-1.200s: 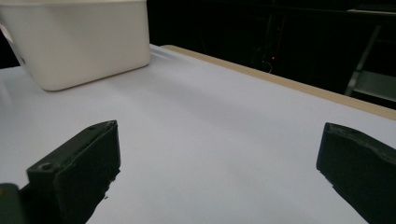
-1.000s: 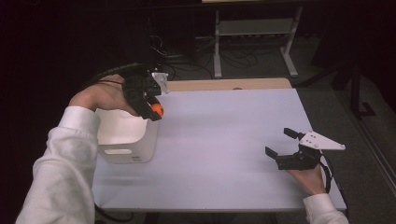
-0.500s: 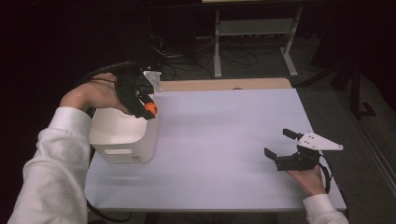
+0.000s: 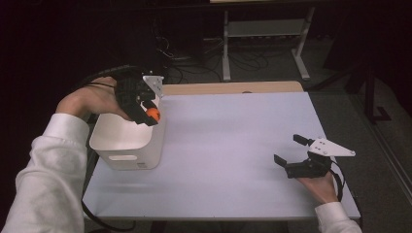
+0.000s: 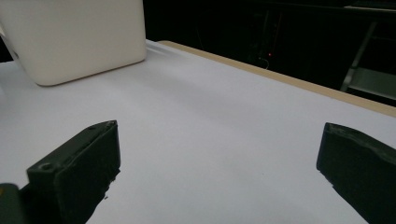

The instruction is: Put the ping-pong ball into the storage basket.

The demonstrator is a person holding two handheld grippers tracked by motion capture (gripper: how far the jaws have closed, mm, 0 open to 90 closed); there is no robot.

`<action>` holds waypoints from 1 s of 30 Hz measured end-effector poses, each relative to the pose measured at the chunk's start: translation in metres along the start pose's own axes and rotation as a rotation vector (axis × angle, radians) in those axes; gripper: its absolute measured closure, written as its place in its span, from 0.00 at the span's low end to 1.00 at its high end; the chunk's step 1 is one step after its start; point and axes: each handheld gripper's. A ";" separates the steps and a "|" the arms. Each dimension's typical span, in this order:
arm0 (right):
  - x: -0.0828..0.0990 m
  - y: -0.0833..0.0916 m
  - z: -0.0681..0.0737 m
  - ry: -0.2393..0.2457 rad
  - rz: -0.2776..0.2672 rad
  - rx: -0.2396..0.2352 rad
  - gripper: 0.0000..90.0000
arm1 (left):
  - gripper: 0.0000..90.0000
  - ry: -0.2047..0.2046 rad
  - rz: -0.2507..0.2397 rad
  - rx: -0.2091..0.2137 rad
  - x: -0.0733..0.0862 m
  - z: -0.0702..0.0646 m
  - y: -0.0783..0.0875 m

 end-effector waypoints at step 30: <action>0.001 -0.002 0.000 0.011 0.012 -0.001 0.00 | 0.57 0.036 0.036 -0.032 0.041 -0.001 0.007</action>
Point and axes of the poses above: each handheld gripper's, and its own axes: y roughly backward along the jaws, x roughly out of its underside, z roughly to its left, and after that the axes turned 2 degrees about -x, right-handed
